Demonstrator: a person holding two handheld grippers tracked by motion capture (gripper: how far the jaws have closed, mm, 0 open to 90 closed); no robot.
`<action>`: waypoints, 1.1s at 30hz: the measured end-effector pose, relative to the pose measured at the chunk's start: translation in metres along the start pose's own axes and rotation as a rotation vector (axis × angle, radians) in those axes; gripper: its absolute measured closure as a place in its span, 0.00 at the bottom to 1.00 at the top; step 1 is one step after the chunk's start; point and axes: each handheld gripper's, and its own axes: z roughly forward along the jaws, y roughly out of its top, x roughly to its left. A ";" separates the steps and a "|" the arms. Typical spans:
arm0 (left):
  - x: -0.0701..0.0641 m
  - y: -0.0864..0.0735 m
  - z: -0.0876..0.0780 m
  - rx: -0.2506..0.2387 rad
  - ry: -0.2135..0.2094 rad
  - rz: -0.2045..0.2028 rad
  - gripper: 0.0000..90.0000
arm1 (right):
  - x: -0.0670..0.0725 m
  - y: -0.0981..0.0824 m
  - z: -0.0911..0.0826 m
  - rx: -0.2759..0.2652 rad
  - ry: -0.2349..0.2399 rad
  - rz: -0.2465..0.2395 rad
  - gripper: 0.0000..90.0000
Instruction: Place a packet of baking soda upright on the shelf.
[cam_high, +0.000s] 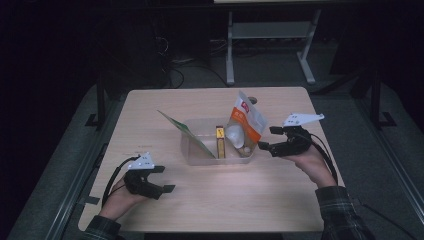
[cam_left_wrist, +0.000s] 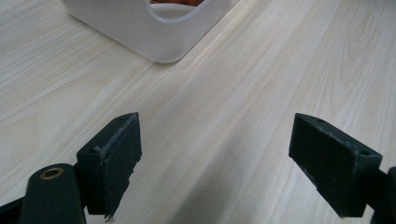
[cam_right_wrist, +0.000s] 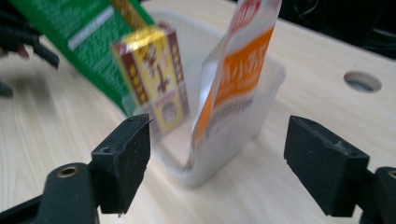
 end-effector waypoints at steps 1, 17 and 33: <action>-0.002 0.000 0.000 -0.001 -0.001 -0.003 0.18 | 0.001 -0.004 0.000 0.008 -0.005 0.000 0.23; -0.013 -0.011 -0.005 0.012 0.000 0.011 0.17 | 0.023 -0.059 -0.014 0.032 -0.031 0.024 0.20; -0.023 -0.015 0.002 0.035 0.006 0.040 0.17 | 0.049 -0.101 -0.021 0.084 -0.041 0.035 0.16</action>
